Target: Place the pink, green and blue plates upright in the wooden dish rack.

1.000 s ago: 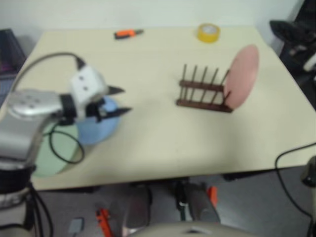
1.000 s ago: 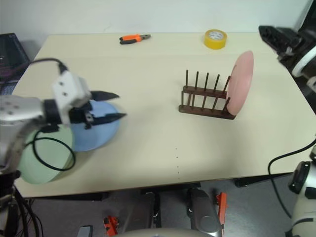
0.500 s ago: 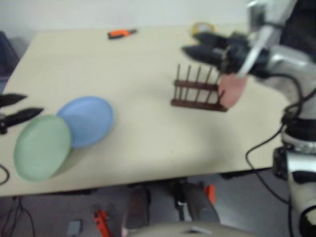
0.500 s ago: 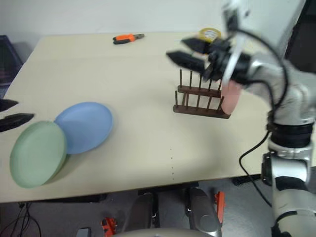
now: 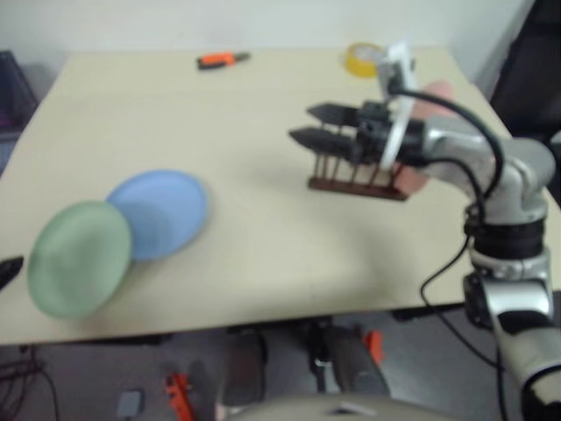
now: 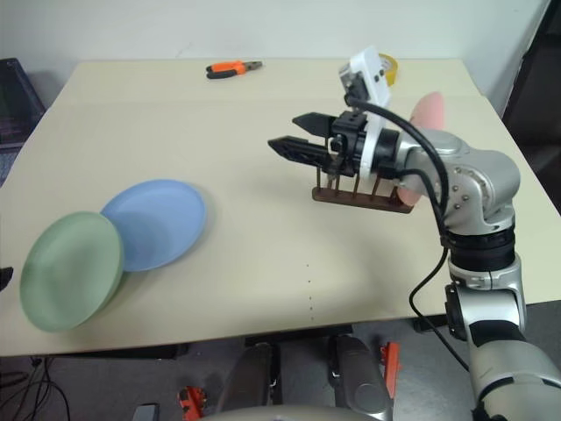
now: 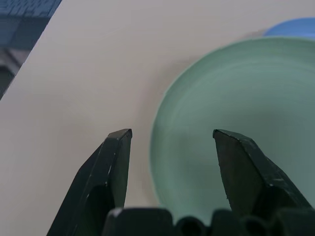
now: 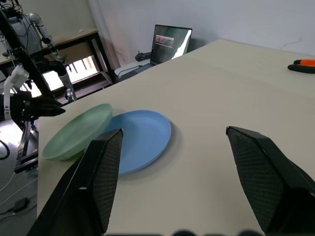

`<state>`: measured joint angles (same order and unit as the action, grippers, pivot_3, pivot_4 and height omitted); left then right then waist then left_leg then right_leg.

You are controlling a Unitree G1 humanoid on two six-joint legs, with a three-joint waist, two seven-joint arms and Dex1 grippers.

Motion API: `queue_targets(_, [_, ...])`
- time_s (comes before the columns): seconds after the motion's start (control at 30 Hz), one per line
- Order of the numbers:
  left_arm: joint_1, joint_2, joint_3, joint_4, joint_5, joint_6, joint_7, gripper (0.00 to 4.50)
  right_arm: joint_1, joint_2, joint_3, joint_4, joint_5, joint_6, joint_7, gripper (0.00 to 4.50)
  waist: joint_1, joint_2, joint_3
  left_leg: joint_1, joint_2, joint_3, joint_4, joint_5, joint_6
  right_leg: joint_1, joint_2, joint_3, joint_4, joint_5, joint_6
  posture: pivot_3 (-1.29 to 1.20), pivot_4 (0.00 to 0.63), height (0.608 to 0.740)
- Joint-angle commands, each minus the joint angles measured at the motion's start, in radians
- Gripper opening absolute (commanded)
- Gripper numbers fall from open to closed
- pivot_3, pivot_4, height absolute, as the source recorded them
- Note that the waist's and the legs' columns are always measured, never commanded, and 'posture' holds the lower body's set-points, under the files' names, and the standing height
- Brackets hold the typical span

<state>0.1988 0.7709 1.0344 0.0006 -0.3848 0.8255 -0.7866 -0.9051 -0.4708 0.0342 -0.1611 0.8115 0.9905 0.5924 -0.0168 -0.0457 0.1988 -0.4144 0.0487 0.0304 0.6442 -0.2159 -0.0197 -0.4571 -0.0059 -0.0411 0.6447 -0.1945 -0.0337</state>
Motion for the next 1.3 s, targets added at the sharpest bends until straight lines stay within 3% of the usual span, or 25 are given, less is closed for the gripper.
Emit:
queue_targets(0.03, [0.010,-0.033,0.021,-0.018,-0.015,0.009,0.084,2.90,-0.004,-0.001,-0.008,-0.026,-0.003,-0.004,0.027,3.64,0.000,-0.001,0.000,0.000,0.000,0.000,0.000,0.000,0.000,0.000,0.000,0.000,0.000,0.000,0.000,0.00,0.150,0.740])
queue_targets(0.37, [-0.030,-0.144,-0.084,-0.070,-0.051,0.040,0.257,2.90,0.018,-0.012,0.004,-0.118,0.057,-0.010,0.184,3.64,0.000,-0.004,-0.002,0.000,0.000,0.000,0.000,0.000,0.000,0.000,0.000,0.000,0.000,0.003,0.004,0.00,0.150,0.740])
queue_targets(0.87, [-0.085,-0.190,-0.161,-0.153,-0.096,0.136,0.436,2.90,0.084,-0.098,0.123,-0.220,-0.032,-0.043,0.291,3.64,0.010,-0.004,-0.005,0.003,-0.001,0.000,0.000,0.000,0.000,0.002,-0.001,0.000,0.001,0.001,0.000,0.00,0.150,0.740])
queue_targets(0.97, [-0.088,-0.191,-0.165,-0.165,-0.104,0.145,0.448,2.30,0.089,-0.098,0.130,-0.216,-0.053,-0.056,0.295,3.70,0.012,-0.004,-0.005,0.003,-0.001,0.001,0.000,0.000,0.000,0.003,-0.001,0.000,0.001,0.000,0.000,0.00,0.150,0.740])
queue_targets(1.17, [-0.082,-0.177,-0.141,-0.175,-0.120,0.150,0.454,0.21,0.093,-0.093,0.128,-0.216,-0.065,-0.063,0.302,3.70,0.014,-0.005,-0.005,0.003,-0.001,0.001,0.000,0.000,0.000,0.003,-0.001,0.000,0.000,0.000,0.000,0.00,0.150,0.740])
queue_targets(1.2, [-0.080,-0.173,-0.136,-0.176,-0.124,0.150,0.454,0.02,0.094,-0.092,0.127,-0.215,-0.066,-0.064,0.303,3.70,0.015,-0.005,-0.005,0.003,-0.001,0.001,0.000,0.000,0.000,0.003,-0.001,0.000,0.000,0.000,0.000,0.00,0.150,0.740])
queue_targets(1.3, [-0.076,-0.161,-0.112,-0.178,-0.134,0.137,0.453,0.02,0.094,-0.088,0.128,-0.214,-0.069,-0.068,0.306,3.70,0.014,-0.005,-0.005,0.003,-0.001,0.001,0.000,0.000,0.000,0.003,-0.001,0.000,0.000,0.000,-0.001,0.00,0.150,0.740])
